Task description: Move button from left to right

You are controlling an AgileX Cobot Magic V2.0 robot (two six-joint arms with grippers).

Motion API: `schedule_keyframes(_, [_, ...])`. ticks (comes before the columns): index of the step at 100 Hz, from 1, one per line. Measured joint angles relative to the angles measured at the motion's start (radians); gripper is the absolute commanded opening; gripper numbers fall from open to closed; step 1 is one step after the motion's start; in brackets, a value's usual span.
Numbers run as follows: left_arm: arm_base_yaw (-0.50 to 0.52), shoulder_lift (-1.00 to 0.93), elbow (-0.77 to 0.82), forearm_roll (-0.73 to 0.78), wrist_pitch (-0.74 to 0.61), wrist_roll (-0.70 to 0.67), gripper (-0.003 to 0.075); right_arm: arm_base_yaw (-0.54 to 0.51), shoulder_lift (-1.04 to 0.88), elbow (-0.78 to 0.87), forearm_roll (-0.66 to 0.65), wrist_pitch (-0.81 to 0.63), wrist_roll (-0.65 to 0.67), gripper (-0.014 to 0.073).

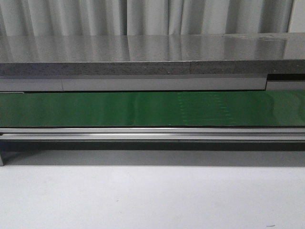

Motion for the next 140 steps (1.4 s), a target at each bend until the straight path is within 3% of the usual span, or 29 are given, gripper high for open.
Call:
schedule_keyframes(16, [0.0,0.0,0.0,0.0,0.0,0.0,0.0005,0.0,-0.199,0.117,0.03,-0.002,0.0,0.0402])
schedule_keyframes(35, [0.0,0.0,0.0,0.0,0.0,0.0,0.0005,0.0,-0.362,0.192,0.053,-0.002,0.0,0.0166])
schedule_keyframes(55, [0.0,0.0,0.0,0.0,0.0,0.0,0.0005,0.0,-0.395,0.21,0.056,-0.002,0.0,-0.0073])
schedule_keyframes(140, [0.0,0.0,0.0,0.0,0.0,0.0,0.0005,0.0,-0.397,0.21,0.056,-0.004,0.0,-0.0068])
